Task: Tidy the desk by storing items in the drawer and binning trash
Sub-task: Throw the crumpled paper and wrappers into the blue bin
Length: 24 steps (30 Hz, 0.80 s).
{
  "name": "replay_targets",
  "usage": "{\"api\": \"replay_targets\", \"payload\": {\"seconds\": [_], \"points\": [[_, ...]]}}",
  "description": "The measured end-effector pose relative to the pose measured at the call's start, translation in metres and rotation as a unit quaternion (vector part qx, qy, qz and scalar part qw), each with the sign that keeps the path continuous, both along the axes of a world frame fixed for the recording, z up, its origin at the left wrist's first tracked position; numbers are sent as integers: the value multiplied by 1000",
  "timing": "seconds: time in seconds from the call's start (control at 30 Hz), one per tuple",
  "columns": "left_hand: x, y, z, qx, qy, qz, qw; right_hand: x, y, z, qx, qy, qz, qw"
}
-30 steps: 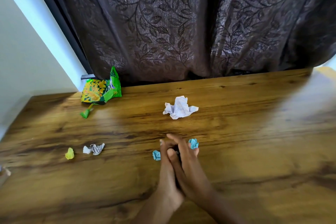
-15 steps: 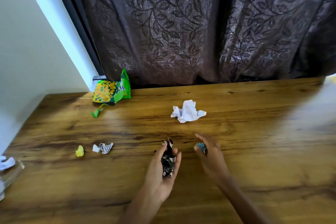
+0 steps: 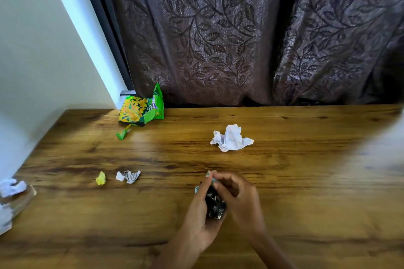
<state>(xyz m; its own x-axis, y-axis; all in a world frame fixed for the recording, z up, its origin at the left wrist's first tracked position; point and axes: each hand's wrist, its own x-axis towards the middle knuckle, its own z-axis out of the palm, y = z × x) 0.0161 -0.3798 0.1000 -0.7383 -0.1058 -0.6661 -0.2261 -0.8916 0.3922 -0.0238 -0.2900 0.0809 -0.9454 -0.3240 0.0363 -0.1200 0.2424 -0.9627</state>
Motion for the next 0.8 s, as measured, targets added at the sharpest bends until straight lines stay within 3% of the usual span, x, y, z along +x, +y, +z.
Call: {"api": "replay_targets", "payload": {"seconds": [0.17, 0.23, 0.43, 0.53, 0.7, 0.8], "points": [[5, -5, -5, 13, -19, 12, 1000, 7, -4, -6, 122, 119, 31, 985], [6, -11, -7, 23, -30, 27, 999, 0, -5, -6, 170, 120, 59, 976], [2, -30, -3, 59, -50, 100, 992, -54, -11, 10, 172, 164, 8, 971], [4, -40, -4, 60, -42, 126, 989, -99, -19, 5, 266, 151, -32, 952], [11, -50, -9, 58, -47, 150, 986, -138, -35, -28, 385, 86, 25, 919], [13, -52, -9, 58, -50, 159, 984, -125, -42, -45, 448, 160, 58, 878]]}}
